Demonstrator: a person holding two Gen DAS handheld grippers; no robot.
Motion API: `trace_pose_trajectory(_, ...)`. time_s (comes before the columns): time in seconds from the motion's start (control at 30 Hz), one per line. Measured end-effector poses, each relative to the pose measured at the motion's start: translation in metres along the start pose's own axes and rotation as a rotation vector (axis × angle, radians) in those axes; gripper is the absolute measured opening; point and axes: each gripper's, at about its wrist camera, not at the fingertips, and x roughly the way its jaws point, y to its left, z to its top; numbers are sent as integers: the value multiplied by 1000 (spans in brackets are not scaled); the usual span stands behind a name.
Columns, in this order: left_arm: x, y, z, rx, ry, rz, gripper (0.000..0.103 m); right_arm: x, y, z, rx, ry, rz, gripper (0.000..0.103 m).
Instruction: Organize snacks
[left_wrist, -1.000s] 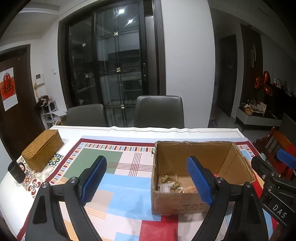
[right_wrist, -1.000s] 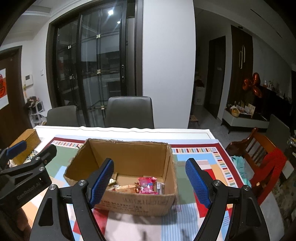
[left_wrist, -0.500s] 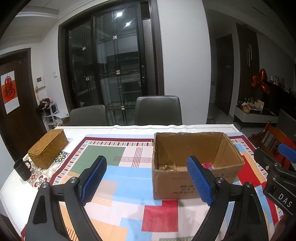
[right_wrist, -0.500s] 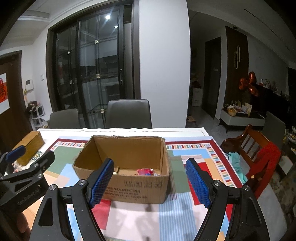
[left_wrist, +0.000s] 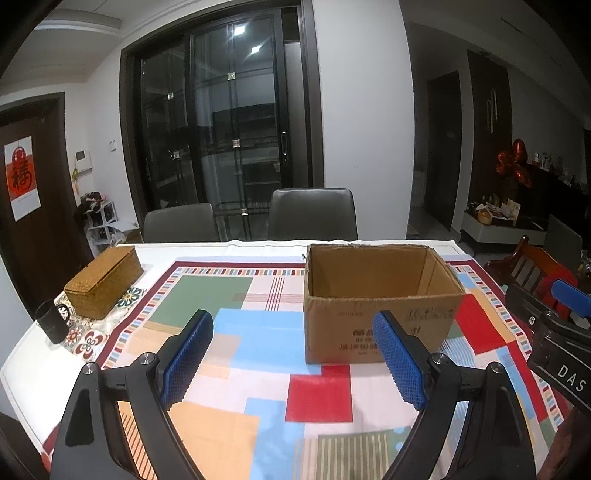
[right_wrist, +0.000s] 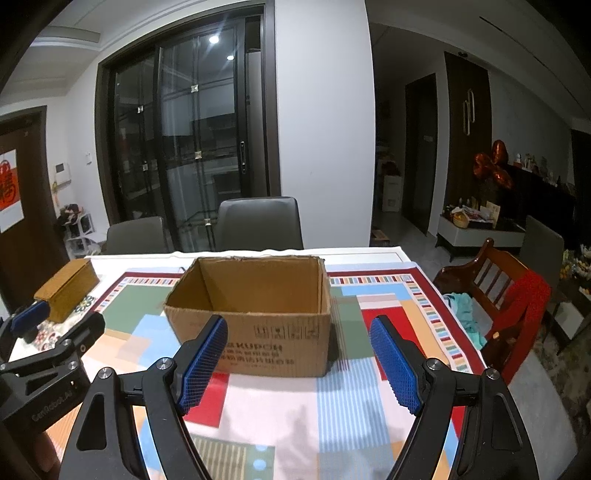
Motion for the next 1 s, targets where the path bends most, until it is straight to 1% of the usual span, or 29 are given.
trace_pose_trajectory(0.3, -33, 5, -24, -1, 5, -4, 89, -31, -3, -21, 3, 12, 1, 80)
trace_pose_trajectory(0.53, -55, 8, -47, -7, 31, -7, 89, -57, 1, -38, -35, 2, -19, 80)
trace_pose_trajectory(0.8, -78, 14, -67, -14, 40, -4, 89, -76, 1, -55, -31, 21, -12, 80)
trace_pose_trajectory(0.9, -87, 14, -75, 0, 40, 3, 89, -86, 1, -63, -30, 19, -17, 80)
trace_pose_trajectory(1.0, -94, 16, -86, -6, 62, 0, 89, -95, 1, -71, -36, 21, -22, 80)
